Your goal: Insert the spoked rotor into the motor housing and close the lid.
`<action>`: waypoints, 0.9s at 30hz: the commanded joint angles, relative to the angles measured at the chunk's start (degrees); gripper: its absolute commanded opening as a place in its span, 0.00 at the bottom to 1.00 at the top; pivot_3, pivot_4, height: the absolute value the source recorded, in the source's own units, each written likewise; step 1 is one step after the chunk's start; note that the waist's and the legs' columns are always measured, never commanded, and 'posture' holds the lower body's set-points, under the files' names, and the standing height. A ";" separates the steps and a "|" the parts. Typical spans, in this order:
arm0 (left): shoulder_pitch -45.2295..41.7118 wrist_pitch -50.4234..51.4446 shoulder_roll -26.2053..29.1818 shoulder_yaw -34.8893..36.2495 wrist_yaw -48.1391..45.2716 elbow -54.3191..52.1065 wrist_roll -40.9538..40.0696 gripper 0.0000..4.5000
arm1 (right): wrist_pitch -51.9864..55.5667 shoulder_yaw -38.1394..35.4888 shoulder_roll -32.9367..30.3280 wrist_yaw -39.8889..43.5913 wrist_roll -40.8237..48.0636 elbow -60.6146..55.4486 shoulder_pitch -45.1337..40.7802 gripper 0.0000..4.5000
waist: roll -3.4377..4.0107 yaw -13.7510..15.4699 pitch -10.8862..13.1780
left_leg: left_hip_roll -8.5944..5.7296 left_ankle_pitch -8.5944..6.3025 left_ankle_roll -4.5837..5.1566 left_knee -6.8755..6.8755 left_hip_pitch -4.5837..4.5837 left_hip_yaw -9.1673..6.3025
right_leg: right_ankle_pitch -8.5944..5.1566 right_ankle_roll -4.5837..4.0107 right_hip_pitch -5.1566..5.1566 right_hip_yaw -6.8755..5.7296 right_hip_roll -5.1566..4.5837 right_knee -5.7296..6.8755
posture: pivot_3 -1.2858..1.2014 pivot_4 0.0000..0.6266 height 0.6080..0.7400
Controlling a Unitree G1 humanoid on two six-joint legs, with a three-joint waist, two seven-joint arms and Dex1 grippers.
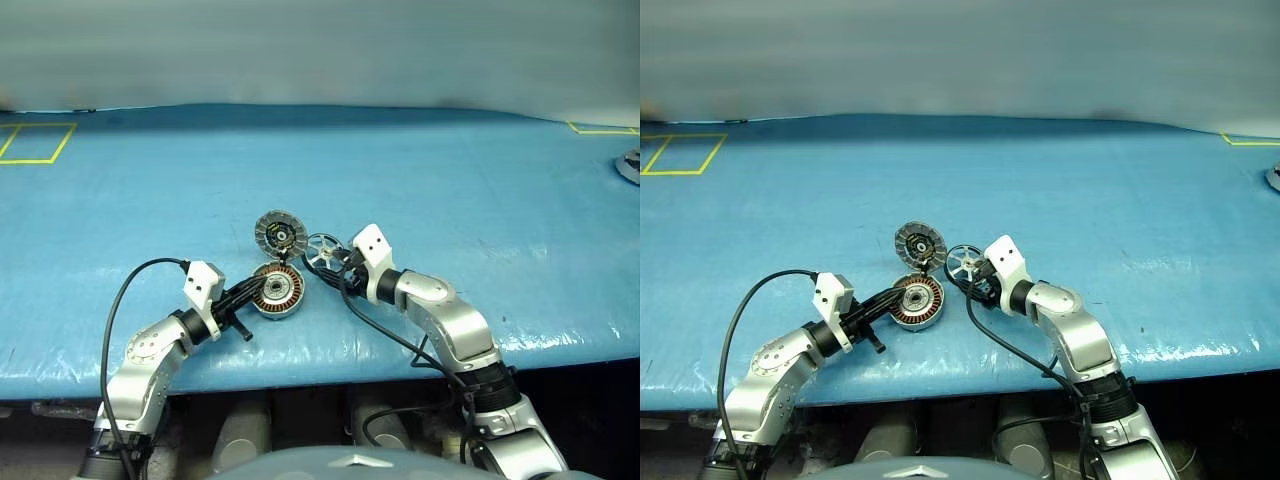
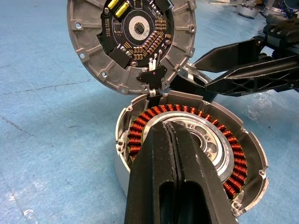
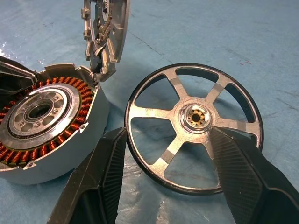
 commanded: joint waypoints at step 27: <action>0.24 -0.22 -0.16 0.16 0.27 0.68 0.93 0.00 | -0.89 2.42 -1.10 -1.30 -2.48 6.62 -2.75 0.38 | 0.03 -0.09 -0.09 | 0.00 0.00 0.00 0.01 0.09 0.01 | 0.00 0.00 0.07 0.00 0.00 0.01 | 0.52 0.24 1.00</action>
